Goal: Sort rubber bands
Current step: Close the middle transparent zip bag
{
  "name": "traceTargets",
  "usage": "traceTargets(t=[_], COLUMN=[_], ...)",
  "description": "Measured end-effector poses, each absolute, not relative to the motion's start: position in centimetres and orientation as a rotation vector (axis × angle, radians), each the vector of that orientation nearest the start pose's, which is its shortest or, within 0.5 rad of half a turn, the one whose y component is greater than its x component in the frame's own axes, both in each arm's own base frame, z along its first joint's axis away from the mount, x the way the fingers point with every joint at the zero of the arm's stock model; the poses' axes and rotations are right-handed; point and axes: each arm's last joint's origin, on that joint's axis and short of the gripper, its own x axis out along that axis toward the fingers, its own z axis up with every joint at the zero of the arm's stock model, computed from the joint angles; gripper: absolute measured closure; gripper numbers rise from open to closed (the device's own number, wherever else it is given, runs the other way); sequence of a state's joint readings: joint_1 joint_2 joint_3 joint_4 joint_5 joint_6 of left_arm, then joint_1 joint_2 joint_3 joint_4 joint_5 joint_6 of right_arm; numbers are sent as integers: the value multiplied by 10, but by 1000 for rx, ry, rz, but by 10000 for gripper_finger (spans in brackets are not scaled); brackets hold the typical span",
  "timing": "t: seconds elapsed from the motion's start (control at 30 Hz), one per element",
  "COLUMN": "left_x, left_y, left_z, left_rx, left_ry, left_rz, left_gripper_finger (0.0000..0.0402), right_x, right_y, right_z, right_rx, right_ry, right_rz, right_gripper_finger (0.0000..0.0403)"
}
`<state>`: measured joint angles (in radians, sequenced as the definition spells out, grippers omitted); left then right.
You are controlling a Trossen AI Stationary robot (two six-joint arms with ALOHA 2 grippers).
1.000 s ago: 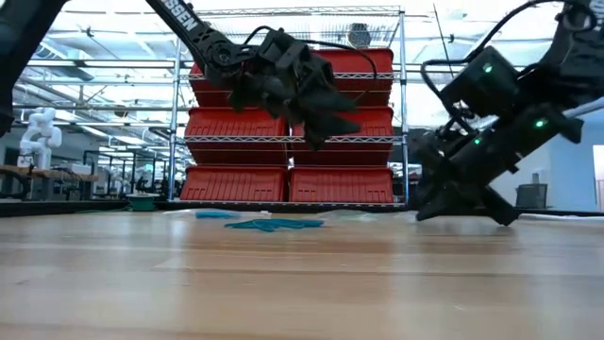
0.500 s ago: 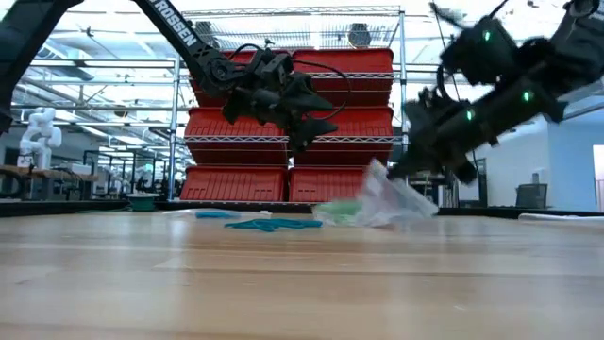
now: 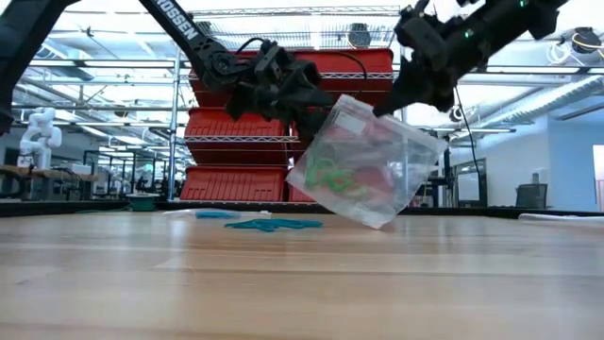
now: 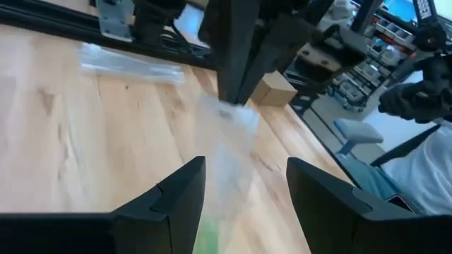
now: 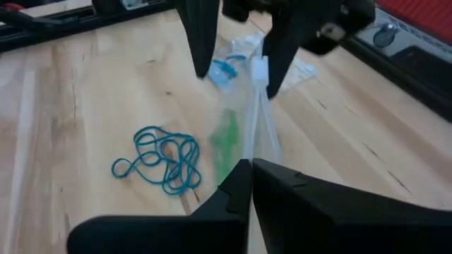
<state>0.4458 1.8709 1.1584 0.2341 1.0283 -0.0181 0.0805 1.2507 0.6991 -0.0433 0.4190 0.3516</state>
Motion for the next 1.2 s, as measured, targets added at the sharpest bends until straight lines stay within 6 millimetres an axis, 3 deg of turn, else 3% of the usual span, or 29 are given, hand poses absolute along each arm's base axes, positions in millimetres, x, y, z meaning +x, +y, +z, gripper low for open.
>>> traceTargets(t=[0.27,0.6,0.83,1.07,1.2], left_x=[370,375,377,375,367], left_y=[143,136,136,139,131], left_z=[203,207,206,203,215], left_rx=[-366,-354,-290,-207,-83], left_ry=[380,370,370,439,517], left_rz=[-579,-602,-521,-336,-212], left_gripper_finger=[216,308,393,398,398], right_x=[255,254,254,245,236], right_y=[13,14,18,16,15], right_z=[224,223,223,227,235], right_rx=[185,189,216,220,220], right_ry=[533,548,550,579,567], right_rz=[-414,-409,-379,-387,-390], right_gripper_finger=[403,403,400,351,313])
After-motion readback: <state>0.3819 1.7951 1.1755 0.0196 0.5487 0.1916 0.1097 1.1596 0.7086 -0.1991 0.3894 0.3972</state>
